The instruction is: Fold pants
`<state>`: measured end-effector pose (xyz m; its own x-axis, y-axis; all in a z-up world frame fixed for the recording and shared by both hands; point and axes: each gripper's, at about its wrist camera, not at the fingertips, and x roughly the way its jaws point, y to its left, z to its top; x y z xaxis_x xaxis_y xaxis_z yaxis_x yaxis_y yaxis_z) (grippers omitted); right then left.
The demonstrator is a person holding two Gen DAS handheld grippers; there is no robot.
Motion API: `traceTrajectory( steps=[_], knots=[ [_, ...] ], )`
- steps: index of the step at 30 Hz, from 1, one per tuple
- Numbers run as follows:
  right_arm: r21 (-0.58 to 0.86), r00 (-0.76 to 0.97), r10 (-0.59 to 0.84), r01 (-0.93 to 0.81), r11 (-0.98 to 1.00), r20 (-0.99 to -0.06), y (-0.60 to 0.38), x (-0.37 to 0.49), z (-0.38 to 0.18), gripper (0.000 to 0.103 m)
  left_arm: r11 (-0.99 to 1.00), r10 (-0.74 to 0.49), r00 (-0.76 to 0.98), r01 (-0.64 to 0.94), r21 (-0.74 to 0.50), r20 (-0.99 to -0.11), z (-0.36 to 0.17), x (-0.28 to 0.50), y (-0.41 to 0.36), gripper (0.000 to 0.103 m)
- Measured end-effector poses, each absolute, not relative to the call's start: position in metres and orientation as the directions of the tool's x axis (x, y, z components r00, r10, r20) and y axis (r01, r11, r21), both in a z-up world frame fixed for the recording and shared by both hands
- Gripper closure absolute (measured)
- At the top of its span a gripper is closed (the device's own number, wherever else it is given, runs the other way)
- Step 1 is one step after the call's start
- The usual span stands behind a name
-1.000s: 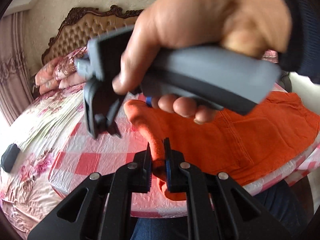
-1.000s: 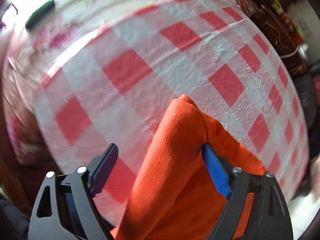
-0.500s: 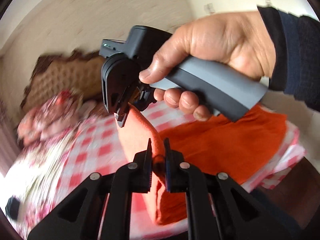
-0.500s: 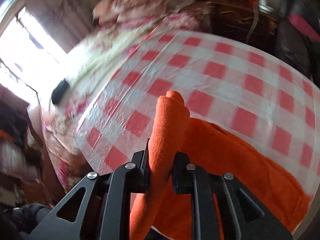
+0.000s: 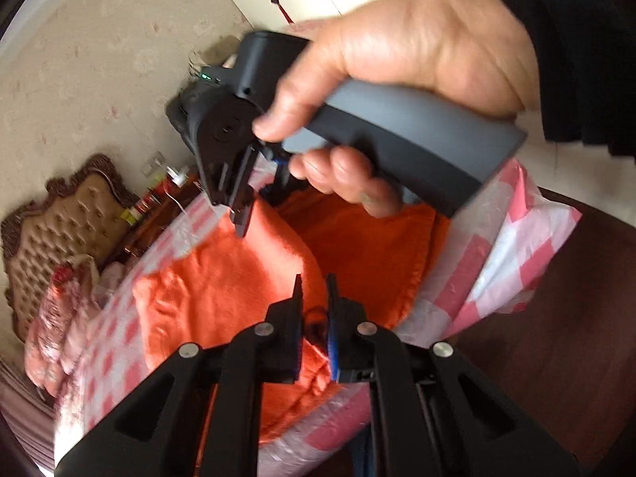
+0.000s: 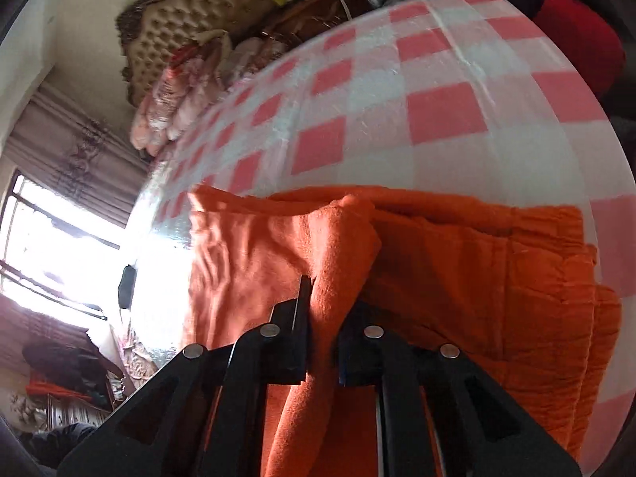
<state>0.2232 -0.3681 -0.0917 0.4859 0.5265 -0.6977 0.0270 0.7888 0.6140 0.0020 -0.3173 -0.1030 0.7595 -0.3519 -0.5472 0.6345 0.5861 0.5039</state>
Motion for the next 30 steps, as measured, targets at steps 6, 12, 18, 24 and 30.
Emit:
traceTrajectory(
  steps=[6,12,18,24,30],
  knots=[
    [0.636,0.55,0.562,-0.071,0.768,-0.618,-0.383,0.219,-0.032,0.092,0.599,-0.358,0.808,0.584,0.548,-0.468,-0.055,0.003,-0.329,0.094],
    [0.621,0.572,0.518,-0.02,0.784,-0.636,-0.423,0.2,-0.032,0.092,0.552,-0.406,0.783,0.622,0.555,-0.472,-0.048,-0.004,-0.372,0.094],
    [0.617,0.58,0.475,0.062,0.784,-0.662,-0.455,0.188,-0.064,0.092,0.509,-0.407,0.752,0.659,0.554,-0.519,-0.078,0.001,-0.407,0.094],
    [0.537,0.59,0.389,0.09,0.839,-0.708,-0.458,0.187,-0.09,0.096,0.499,-0.432,0.677,0.73,0.467,-0.596,-0.101,0.015,-0.416,0.045],
    [0.354,0.636,0.217,0.095,0.93,-0.741,-0.44,0.177,-0.079,0.085,0.487,-0.578,0.575,0.812,0.321,-0.579,-0.076,0.004,-0.374,0.028]
  ],
)
